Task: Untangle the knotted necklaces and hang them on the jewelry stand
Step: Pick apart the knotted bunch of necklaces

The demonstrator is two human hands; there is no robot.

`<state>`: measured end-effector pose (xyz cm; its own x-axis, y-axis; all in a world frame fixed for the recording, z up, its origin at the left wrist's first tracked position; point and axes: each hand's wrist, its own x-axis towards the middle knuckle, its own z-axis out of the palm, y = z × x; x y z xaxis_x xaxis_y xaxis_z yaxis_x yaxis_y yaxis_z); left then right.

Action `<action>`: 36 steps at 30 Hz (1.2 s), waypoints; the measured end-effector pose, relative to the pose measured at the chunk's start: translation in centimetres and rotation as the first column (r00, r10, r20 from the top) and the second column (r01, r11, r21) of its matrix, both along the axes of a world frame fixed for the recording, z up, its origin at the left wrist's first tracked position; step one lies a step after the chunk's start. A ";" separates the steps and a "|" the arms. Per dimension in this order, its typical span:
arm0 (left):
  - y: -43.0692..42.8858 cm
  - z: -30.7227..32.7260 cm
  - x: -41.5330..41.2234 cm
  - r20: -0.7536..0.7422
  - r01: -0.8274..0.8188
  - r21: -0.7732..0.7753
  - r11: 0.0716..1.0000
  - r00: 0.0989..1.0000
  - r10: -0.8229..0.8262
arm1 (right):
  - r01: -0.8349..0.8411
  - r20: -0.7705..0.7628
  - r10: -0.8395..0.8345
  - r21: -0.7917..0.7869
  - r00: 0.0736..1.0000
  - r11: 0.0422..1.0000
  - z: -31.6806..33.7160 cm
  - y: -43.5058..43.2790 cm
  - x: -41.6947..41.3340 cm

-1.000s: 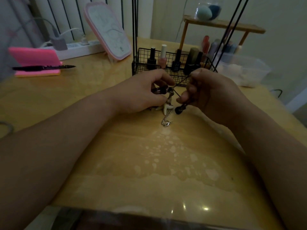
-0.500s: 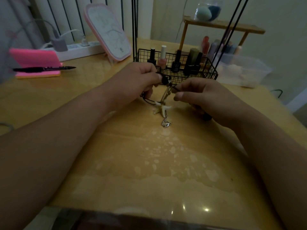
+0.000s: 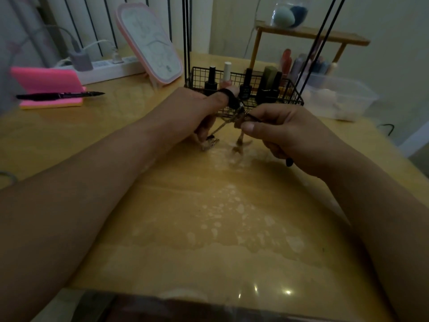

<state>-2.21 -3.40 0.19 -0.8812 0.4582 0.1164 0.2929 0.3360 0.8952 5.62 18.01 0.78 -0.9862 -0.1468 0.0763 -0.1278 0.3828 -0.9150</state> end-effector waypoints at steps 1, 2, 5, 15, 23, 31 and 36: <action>0.0 0.1 0.0 0.069 0.025 0.047 0.999 0.997 -0.028 | 0.015 -0.008 -0.015 -0.007 1.000 1.000 0.0 0.2 -0.1; 0.0 0.1 0.0 0.130 0.046 0.139 0.989 0.990 -0.064 | 0.029 -0.008 -0.029 -0.013 1.000 1.000 -0.1 0.3 -0.1; -0.1 0.4 -0.2 0.285 0.064 0.415 0.907 0.938 -0.196 | 0.034 0.032 -0.034 -0.010 0.999 0.999 -0.3 0.6 -0.3; -0.4 0.7 -0.2 0.292 0.166 0.461 0.872 0.899 -0.325 | 0.008 0.148 0.008 -0.109 0.989 0.994 -0.2 0.2 -0.5; -0.7 -0.3 -1.5 0.342 0.054 0.407 0.912 0.917 -0.206 | 0.064 0.034 -0.054 -0.433 0.998 0.899 -0.1 0.8 -0.7; -0.5 -0.4 -1.5 0.404 -0.011 0.353 0.936 0.903 -0.142 | -0.229 -0.064 0.220 -0.301 0.973 0.926 0.3 1.5 -0.5; -0.4 -0.7 -1.6 0.347 -0.052 0.314 0.948 0.936 -0.064 | -0.084 -0.101 0.104 0.182 0.989 0.980 0.5 0.9 0.1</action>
